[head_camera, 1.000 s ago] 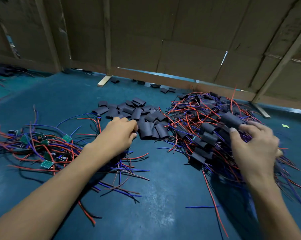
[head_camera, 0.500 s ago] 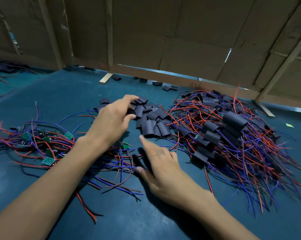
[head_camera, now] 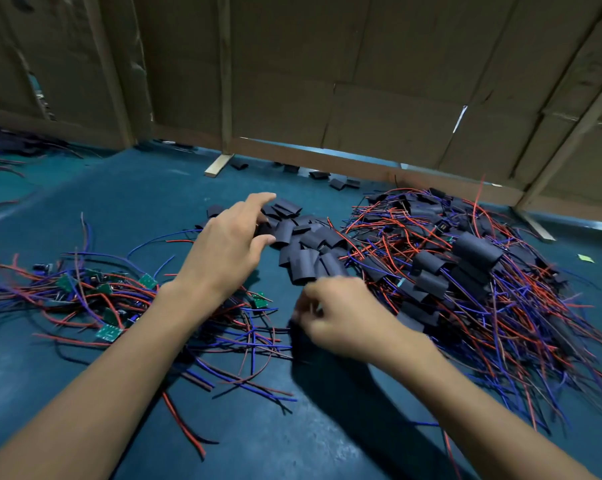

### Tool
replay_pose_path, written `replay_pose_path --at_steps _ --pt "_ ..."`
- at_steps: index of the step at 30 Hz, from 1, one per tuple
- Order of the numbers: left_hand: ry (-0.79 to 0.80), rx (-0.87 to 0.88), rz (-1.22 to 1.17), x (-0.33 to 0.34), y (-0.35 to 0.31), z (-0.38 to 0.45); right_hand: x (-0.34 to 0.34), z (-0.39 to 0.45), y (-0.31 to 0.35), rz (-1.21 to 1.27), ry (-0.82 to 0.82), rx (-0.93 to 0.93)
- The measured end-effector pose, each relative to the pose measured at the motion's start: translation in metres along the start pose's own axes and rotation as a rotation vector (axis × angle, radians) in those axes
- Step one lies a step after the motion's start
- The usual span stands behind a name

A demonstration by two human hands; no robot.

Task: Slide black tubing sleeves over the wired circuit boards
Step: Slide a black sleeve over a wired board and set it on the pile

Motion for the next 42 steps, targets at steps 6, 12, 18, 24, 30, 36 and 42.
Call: replay_pose_path --at_steps 6,12,18,24,30,36,42 --pt "-0.039 -0.017 -0.061 0.0 -0.001 0.0 0.02 0.03 0.024 0.176 0.038 0.162" --pt "-0.039 -0.012 -0.05 0.002 0.003 -0.001 0.005 0.027 0.001 0.207 0.157 0.28" --pt "0.039 0.047 -0.067 0.007 0.001 -0.002 -0.034 -0.005 -0.048 1.065 -0.024 0.57" --pt "0.12 0.177 -0.123 0.014 -0.011 -0.009 -0.045 -0.014 -0.063 1.248 -0.19 0.502" --pt "0.157 0.239 -0.236 0.017 -0.021 -0.014 -0.055 -0.016 -0.073 1.161 -0.481 0.469" --pt "0.104 0.088 -0.301 0.019 -0.019 -0.013 -0.063 -0.018 -0.083 1.196 -0.551 0.467" --pt "0.081 0.029 -0.323 0.018 -0.02 -0.012 -0.057 -0.017 -0.078 1.167 -0.456 0.445"
Point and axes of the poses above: each hand's wrist, its own z-axis towards the middle knuckle, its own x-axis out of the palm, y = z × x, the point moved 3 cm from there along z, towards the middle knuckle, and after that the axes turned 11 degrees about -y, right-handed, at the moved point
